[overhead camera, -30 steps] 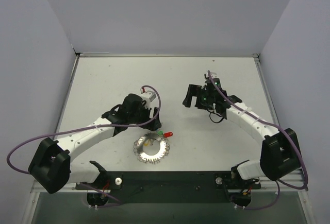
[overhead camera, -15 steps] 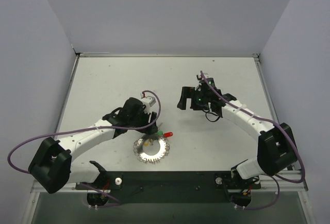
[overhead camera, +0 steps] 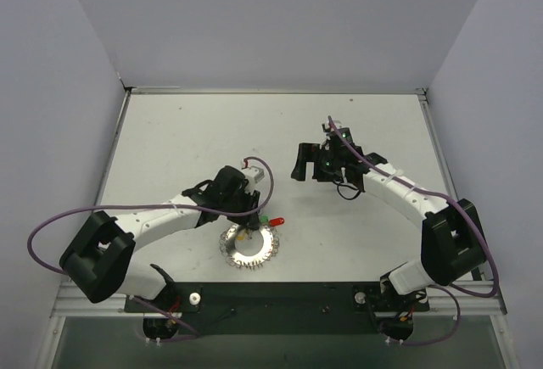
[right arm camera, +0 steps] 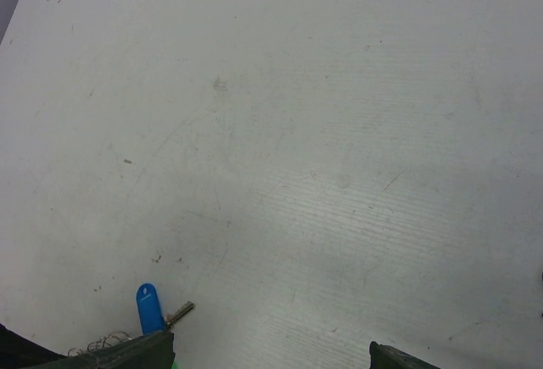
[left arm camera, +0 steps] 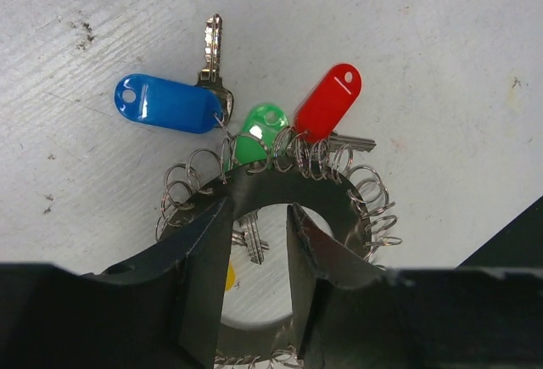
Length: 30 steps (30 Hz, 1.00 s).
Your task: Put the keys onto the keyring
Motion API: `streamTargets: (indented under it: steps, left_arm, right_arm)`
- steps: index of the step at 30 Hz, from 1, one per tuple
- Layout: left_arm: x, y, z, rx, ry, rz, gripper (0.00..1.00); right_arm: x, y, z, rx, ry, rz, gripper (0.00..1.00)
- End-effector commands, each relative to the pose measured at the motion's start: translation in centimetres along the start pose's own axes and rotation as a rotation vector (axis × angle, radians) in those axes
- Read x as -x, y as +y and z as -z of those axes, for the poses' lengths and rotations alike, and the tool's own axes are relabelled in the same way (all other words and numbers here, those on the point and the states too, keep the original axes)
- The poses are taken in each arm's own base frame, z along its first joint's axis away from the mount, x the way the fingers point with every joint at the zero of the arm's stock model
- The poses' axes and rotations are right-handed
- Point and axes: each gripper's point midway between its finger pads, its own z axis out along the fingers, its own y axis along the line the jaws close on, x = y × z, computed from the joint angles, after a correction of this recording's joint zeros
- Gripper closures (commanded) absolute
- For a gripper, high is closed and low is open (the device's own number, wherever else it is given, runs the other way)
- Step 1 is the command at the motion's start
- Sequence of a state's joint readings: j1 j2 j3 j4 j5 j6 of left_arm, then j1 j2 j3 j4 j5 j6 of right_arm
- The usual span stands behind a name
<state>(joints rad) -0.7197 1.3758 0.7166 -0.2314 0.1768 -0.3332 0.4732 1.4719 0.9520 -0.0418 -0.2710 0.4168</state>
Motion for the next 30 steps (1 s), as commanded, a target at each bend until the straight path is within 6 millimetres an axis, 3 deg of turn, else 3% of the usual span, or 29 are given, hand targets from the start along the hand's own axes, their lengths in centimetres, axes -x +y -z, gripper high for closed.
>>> streamTargets:
  steps: [1, 23, 28, 30]
  left_arm:
    - [2.0, -0.3, -0.5, 0.002, -0.060, -0.028, 0.62]
    - [2.3, 0.7, -2.8, 0.040, -0.040, -0.050, 0.62]
    - [2.3, 0.9, -3.3, 0.050, -0.042, -0.048, 0.81]
    - [2.5, 0.8, -3.3, 0.051, -0.050, -0.050, 0.95]
  right_arm:
    - [0.8, 0.8, 0.2, 0.016, -0.004, 0.017, 0.02]
    - [0.6, 0.2, -0.1, -0.016, 0.007, 0.010, 0.04]
    - [0.6, 0.3, 0.0, -0.012, 0.008, 0.009, 0.05]
    - [0.6, 0.3, 0.1, -0.012, 0.007, 0.011, 0.04]
